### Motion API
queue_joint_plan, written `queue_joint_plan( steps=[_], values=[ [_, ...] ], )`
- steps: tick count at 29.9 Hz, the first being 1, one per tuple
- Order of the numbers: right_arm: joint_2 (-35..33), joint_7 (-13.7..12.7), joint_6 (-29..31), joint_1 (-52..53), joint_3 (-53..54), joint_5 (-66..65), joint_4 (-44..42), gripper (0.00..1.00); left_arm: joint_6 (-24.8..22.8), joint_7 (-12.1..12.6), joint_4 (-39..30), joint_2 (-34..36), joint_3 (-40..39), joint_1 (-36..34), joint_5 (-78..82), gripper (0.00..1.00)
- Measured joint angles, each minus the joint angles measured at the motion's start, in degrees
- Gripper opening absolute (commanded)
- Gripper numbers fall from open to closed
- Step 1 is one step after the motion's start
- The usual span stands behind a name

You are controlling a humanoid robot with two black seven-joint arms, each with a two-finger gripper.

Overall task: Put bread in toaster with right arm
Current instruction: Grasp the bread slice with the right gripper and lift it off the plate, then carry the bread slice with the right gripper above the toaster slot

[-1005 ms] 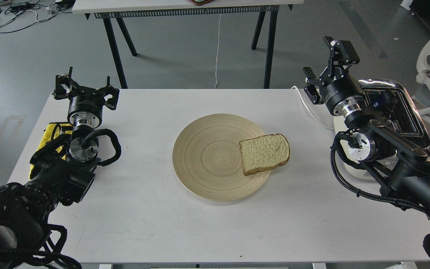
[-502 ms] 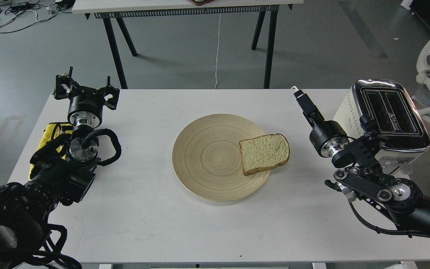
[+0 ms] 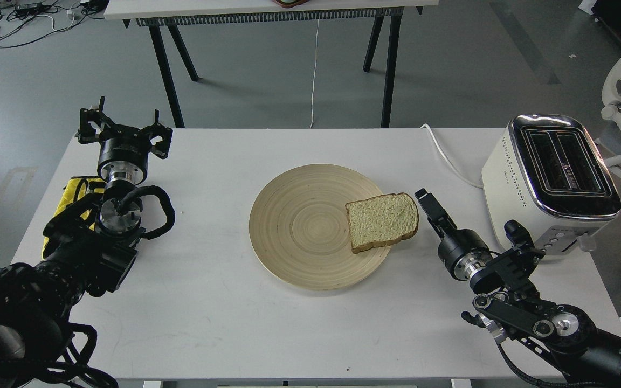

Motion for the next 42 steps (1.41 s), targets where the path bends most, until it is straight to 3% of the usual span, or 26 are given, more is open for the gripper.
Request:
queue_joint_plan(
  steps=[7,21,30,37,42],
  values=[
    [1.6,0.0,0.0,0.0,-2.4,-0.1,-0.1,0.68,0.0,0.0,0.0,0.0,0.0,0.0,0.0,1.00],
    [1.6,-0.4,0.0,0.4,-2.2,-0.1,-0.2,0.01,0.0,0.0,0.0,0.0,0.0,0.1,0.0,1.00],
    [1.1,-0.6,0.0,1.3,0.8,0.5,0.2,0.00,0.0,0.0,0.0,0.0,0.0,0.1,0.0,1.00],
    [-0.3,-0.3,0.0,4.1,12.5,0.6,6.7,0.00,0.0,0.0,0.0,0.0,0.0,0.0,0.0,1.00],
    [-6.9,-1.1,0.0,9.2,18.2,1.2,11.6,0.00,0.0,0.0,0.0,0.0,0.0,0.0,0.0,1.00]
  ],
)
